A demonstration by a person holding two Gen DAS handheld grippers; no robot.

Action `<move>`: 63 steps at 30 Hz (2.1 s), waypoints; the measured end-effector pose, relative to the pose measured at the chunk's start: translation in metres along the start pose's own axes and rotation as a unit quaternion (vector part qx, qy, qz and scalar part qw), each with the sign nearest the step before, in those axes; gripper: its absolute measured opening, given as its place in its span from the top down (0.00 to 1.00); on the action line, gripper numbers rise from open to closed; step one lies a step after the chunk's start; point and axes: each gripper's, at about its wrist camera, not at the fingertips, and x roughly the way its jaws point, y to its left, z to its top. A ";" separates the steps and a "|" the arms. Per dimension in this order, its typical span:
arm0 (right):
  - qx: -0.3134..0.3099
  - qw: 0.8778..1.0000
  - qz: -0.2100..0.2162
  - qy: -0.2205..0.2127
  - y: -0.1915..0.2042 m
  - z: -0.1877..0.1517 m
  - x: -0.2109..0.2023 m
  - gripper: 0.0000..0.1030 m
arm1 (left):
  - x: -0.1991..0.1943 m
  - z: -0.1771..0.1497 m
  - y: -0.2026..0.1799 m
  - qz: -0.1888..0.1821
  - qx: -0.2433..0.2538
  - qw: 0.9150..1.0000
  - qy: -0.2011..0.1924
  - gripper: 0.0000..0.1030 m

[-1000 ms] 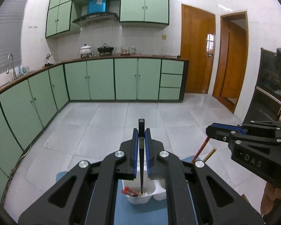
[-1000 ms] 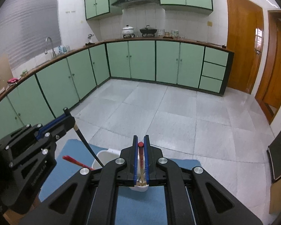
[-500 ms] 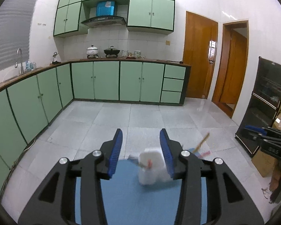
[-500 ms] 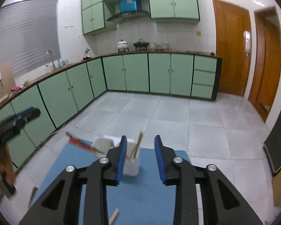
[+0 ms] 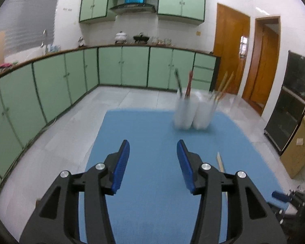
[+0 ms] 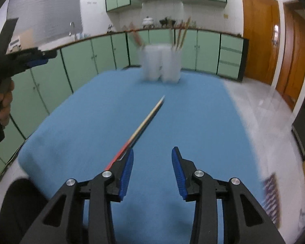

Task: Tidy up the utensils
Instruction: 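Move both tools back to the last two chopsticks, then grasp the red-patterned chopstick with the left tool while the right tool grasps the black one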

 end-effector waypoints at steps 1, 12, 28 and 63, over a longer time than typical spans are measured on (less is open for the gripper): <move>-0.002 1.000 0.004 0.008 0.010 -0.011 0.003 0.61 | -0.002 -0.012 0.003 0.004 -0.004 1.000 0.006 0.54; -0.040 0.999 -0.025 -0.008 0.063 -0.040 0.030 0.46 | -0.020 -0.078 0.020 0.022 -0.024 0.999 0.033 0.54; -0.023 0.999 -0.043 -0.012 0.015 -0.039 0.027 0.59 | -0.011 -0.087 -0.004 0.004 -0.022 0.999 0.048 0.54; 0.026 0.997 -0.071 -0.032 -0.050 -0.040 0.024 0.77 | 0.035 -0.154 -0.148 -0.030 0.049 0.994 0.088 0.64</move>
